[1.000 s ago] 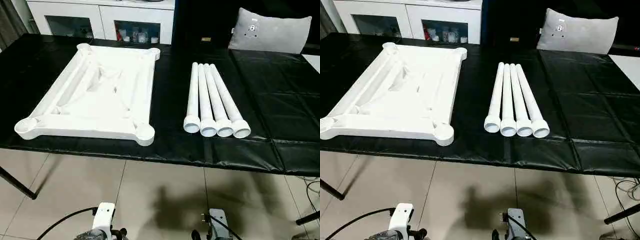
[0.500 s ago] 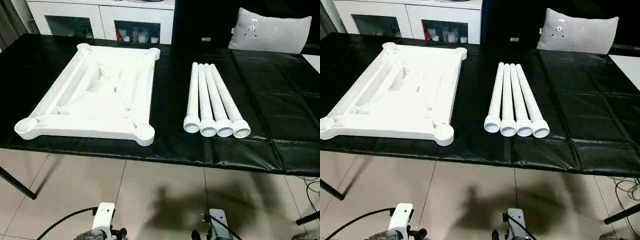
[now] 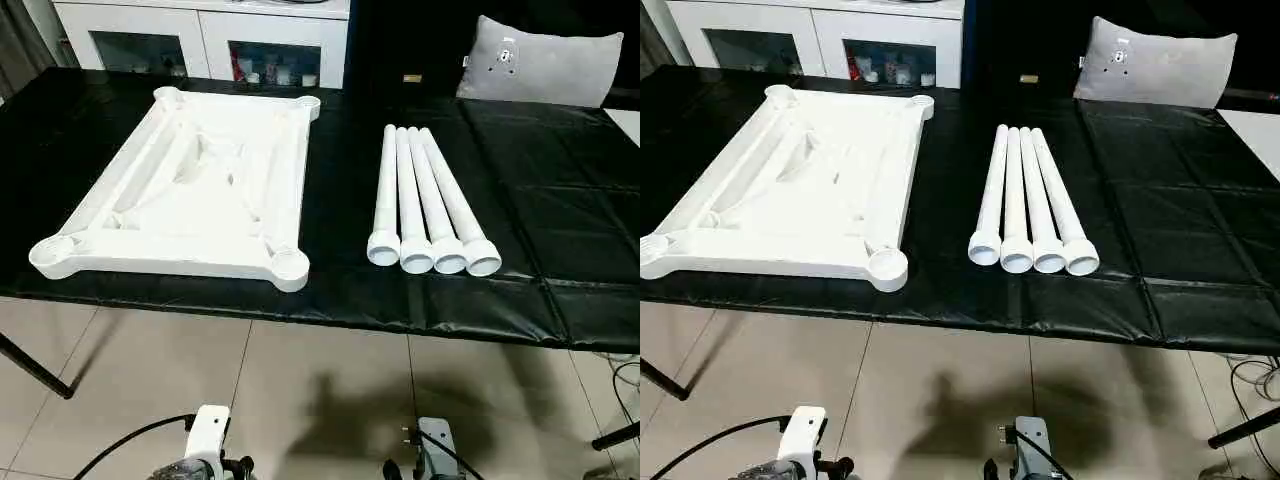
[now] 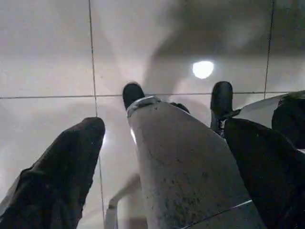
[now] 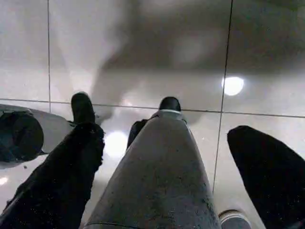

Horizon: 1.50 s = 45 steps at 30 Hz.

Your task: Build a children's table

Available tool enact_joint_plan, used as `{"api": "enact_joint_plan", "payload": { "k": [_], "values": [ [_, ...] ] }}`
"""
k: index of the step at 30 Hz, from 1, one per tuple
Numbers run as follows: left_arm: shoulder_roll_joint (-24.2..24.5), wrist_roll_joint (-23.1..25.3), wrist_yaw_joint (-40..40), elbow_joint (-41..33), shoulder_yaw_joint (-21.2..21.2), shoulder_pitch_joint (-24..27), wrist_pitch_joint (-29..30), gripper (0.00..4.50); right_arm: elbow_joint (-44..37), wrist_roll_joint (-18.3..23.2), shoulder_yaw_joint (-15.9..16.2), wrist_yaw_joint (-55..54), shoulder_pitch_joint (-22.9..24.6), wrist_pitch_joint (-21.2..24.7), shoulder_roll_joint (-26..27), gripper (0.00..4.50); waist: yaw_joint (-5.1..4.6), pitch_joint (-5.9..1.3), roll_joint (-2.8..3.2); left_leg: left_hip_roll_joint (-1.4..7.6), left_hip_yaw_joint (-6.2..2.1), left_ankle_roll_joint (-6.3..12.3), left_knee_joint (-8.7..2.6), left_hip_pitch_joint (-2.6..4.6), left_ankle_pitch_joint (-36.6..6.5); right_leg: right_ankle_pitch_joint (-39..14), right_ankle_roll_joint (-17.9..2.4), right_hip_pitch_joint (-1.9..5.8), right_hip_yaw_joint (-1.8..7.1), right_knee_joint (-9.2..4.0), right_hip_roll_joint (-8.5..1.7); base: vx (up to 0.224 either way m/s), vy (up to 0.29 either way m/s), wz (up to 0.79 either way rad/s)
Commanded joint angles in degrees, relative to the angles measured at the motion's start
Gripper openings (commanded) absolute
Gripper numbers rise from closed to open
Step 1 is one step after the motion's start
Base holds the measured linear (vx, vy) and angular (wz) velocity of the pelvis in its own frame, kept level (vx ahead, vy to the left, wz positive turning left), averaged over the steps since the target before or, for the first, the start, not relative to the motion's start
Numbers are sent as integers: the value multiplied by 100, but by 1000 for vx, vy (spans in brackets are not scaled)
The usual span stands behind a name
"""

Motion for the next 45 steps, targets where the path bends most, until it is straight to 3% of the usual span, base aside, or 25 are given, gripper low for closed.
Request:
{"api": "enact_joint_plan", "payload": {
  "k": [1,30,31,32,34,37,39,40,41,45],
  "values": [
    [0,6,11,36,13,-31,4,448,135,38,7,-11,80,76,22,450,-6,-186,44,635,-211,396,-497,15,-777,-37,-1534,119,425,-427,-789,0,0,0],
    [0,6,11,36,13,-31,4,448,135,38,7,-11,80,76,22,450,-6,-187,40,631,-211,410,-494,9,-743,-6,-1536,125,425,-421,-789,0,0,0],
    [-99,612,458,286,-311,-693,229,448,250,-612,130,-723,-152,-268,-108,450,29,-199,301,634,-245,278,-503,28,-683,68,-1490,97,409,-394,-775,0,0,0],
    [-97,588,461,277,-287,-679,219,448,253,-598,108,-750,-154,-294,-89,450,11,-246,148,621,-191,203,-433,143,-575,484,-1530,62,411,-399,-737,0,0,0],
    [-90,544,498,259,-239,-660,168,448,260,-602,105,-782,-151,-332,-43,450,22,-203,113,589,-205,270,-472,-14,-624,523,-1590,171,396,-357,-780,0,0,0],
    [-76,457,541,218,-138,-670,7,448,262,-604,104,-782,-145,-394,-2,450,-4,-204,131,579,-210,409,-456,-25,-736,-13,-1544,166,406,-424,-809,0,0,0],
    [-36,375,602,184,-38,-703,-109,448,260,-538,34,-736,-144,-466,31,450,-24,-215,148,586,-206,463,-449,-24,-660,35,-1547,148,400,-419,-789,0,0,0],
    [-1,308,557,158,31,-715,-164,448,254,-497,-5,-673,-141,-545,48,450,-42,-215,93,597,-197,502,-454,-19,-656,64,-1553,140,396,-417,-776,0,0,0],
    [19,279,526,146,59,-715,-172,448,250,-486,-16,-653,-139,-584,55,450,-27,-214,130,598,-199,515,-454,-14,-678,31,-1571,130,395,-411,-783,0,0,0],
    [122,186,156,115,264,-736,-393,448,256,-657,-94,-600,-168,-946,90,450,-8,-207,141,605,-199,471,-471,-3,-781,-75,-1560,108,403,-425,-782,0,0,0]
  ]
}}
